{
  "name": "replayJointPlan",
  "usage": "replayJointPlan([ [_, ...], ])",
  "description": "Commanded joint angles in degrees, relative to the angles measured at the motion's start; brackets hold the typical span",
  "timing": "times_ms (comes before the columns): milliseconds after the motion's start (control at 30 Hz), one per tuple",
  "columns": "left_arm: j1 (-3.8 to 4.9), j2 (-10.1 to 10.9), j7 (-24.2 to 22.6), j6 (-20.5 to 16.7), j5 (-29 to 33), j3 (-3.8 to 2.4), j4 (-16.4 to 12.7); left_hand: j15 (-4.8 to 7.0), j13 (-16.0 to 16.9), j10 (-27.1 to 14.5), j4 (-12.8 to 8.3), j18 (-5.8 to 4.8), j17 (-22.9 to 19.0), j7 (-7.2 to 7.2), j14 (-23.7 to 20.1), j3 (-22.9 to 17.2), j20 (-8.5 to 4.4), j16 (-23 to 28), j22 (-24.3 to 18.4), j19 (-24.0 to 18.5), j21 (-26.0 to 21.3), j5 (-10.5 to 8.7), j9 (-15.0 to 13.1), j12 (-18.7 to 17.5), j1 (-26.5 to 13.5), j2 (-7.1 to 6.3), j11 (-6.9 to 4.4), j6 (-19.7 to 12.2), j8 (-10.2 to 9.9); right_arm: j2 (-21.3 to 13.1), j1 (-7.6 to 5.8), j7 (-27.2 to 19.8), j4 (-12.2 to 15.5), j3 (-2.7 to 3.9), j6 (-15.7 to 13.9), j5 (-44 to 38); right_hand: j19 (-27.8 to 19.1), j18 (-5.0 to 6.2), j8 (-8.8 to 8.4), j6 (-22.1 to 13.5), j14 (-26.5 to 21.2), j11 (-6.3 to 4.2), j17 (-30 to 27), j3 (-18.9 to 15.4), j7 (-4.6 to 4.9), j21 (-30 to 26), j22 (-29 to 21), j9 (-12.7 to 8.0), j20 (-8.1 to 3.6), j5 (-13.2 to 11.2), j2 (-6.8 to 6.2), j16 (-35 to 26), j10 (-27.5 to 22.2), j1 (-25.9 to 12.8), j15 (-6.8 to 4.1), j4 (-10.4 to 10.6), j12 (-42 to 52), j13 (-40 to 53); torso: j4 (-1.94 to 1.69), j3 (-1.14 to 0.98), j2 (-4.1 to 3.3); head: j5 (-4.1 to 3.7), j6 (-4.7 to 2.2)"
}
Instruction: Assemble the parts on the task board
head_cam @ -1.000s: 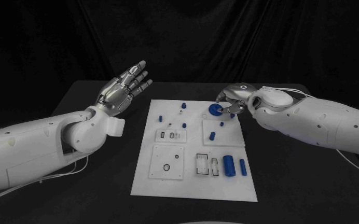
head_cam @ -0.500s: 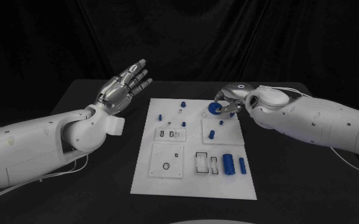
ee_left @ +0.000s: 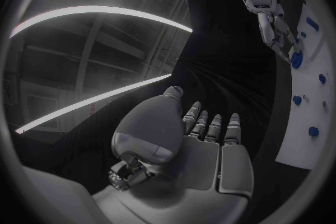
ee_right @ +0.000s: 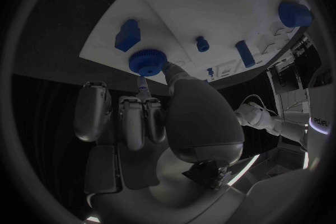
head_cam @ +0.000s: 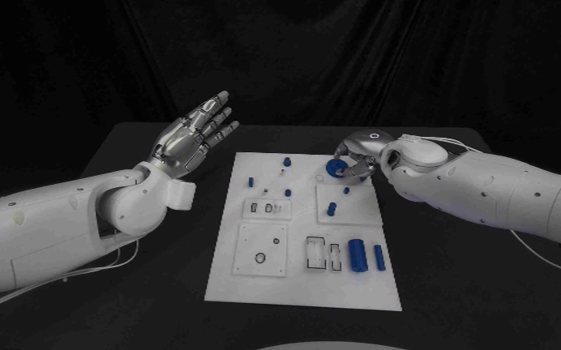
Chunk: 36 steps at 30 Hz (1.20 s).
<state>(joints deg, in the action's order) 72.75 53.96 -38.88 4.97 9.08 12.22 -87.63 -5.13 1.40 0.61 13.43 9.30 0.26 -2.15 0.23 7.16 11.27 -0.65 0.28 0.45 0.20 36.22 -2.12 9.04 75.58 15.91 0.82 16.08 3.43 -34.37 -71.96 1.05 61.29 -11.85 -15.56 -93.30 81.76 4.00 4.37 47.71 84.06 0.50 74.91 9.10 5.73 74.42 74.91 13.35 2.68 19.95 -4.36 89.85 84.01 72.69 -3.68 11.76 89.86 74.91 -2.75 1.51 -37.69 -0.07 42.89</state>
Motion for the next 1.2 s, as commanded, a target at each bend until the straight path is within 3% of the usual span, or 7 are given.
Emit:
replayJointPlan([
  [33,0.01,0.0,-5.3,0.7,-0.1,-0.06,-0.1,-0.32,0.0,0.1,0.3,0.88,0.1,-0.23,0.0,-0.1,0.45,-0.4,0.0,0.0,0.2,0.14,-0.1,0.4,0.0,-0.61,0.41,-0.3,0.3,0.1,0.28,0.6,-0.3,-0.02,1.1,0.0,0.1,-0.30,0.30,0.5,5.9,0.43,15.1,0.1,0.02,-0.4,9.1,0.1,0.49,1.9,0.57,0.1,6.0,0.2,0.45,-0.5,0.1,15.1,-0.02,-0.02,-0.01,0.01,0.15],
  [200,0.01,0.1,-5.2,0.7,-0.1,-0.06,-0.2,-0.32,0.0,0.1,0.3,0.88,0.1,-0.23,0.0,-0.1,0.45,-0.4,0.0,0.0,0.2,0.14,-0.1,0.4,0.0,-0.61,0.41,-0.3,0.3,0.3,0.35,-0.1,-0.5,-0.02,1.4,0.0,-0.1,-0.23,0.63,1.5,5.9,0.58,15.1,1.5,0.10,-0.9,9.2,0.2,0.61,7.9,0.67,0.1,6.0,0.6,0.58,-1.6,0.1,15.1,0.00,-0.01,0.01,-0.07,0.25],
  [400,0.01,0.0,-5.2,0.8,-0.1,-0.06,-0.2,-0.35,0.0,0.1,0.3,0.88,0.1,-0.24,0.0,-0.1,0.46,-0.4,0.0,0.0,0.2,0.14,-0.1,0.4,0.0,-0.67,0.41,-0.3,0.4,0.3,0.38,-0.9,-0.5,-0.02,1.7,0.0,-0.4,-0.09,1.44,3.0,5.9,0.59,15.1,3.9,-0.02,-1.7,9.2,0.9,0.60,12.9,0.57,0.1,6.0,1.5,0.56,-3.2,0.1,15.1,-0.01,-0.02,0.00,-0.16,0.22],
  [500,0.01,-0.1,-5.1,0.8,-0.1,-0.06,-0.1,-0.37,0.0,0.1,0.3,0.87,0.1,-0.25,0.1,-0.1,0.47,-0.4,0.0,0.0,0.2,0.16,-0.1,0.4,0.1,-0.67,0.42,-0.3,0.4,0.3,0.39,-1.1,-0.5,-0.02,1.9,0.0,-0.4,-0.07,1.83,3.5,5.9,0.68,15.1,4.8,-0.03,-1.9,9.3,1.3,0.62,13.9,0.34,0.1,6.0,2.1,0.61,-4.1,0.1,15.1,0.00,-0.02,0.00,-0.16,0.22],
  [700,0.00,-0.2,-5.1,0.9,-0.1,-0.06,-0.1,-0.39,0.0,0.1,0.3,0.87,0.1,-0.25,0.1,-0.1,0.48,-0.4,0.0,0.0,0.2,0.23,-0.1,0.4,0.1,-0.67,0.42,-0.3,0.4,0.4,0.40,-1.2,-0.5,-0.02,2.5,0.0,-0.7,0.03,3.94,5.4,5.9,1.26,15.1,5.9,0.13,-2.6,9.3,3.2,0.93,10.9,-0.01,0.1,6.0,3.7,1.05,-7.0,0.1,15.1,0.03,-0.02,0.01,-0.12,0.25],
  [933,0.00,-0.2,-5.1,0.9,-0.1,-0.06,-0.1,-0.42,0.0,0.1,0.2,0.86,0.1,-0.26,0.1,-0.1,0.49,-0.4,0.0,0.0,0.2,0.32,-0.1,0.4,0.1,-0.67,0.42,-0.3,0.4,0.3,0.40,-1.3,-0.4,-0.02,1.5,0.0,-0.8,0.09,6.62,6.3,5.9,1.43,15.1,5.8,0.15,-3.0,9.4,6.0,1.14,7.0,0.68,0.1,6.0,4.3,1.21,-9.0,0.1,15.1,0.02,-0.02,0.00,-0.05,0.17],
  [1200,-0.01,-0.2,-4.9,1.1,-0.1,-0.06,-0.1,-0.45,0.0,0.1,0.2,0.85,0.1,-0.27,0.1,-0.2,0.51,-0.4,0.0,0.0,0.2,0.46,-0.1,0.4,0.2,-0.66,0.43,-0.3,0.4,-0.4,0.13,-1.8,0.7,-0.02,-1.6,0.0,-0.5,0.04,8.67,6.3,5.9,1.32,15.1,5.0,0.00,-2.9,9.6,8.1,1.12,5.0,1.03,0.1,6.0,3.8,1.13,-9.5,0.1,15.1,0.02,-0.02,0.01,0.31,0.09],
])
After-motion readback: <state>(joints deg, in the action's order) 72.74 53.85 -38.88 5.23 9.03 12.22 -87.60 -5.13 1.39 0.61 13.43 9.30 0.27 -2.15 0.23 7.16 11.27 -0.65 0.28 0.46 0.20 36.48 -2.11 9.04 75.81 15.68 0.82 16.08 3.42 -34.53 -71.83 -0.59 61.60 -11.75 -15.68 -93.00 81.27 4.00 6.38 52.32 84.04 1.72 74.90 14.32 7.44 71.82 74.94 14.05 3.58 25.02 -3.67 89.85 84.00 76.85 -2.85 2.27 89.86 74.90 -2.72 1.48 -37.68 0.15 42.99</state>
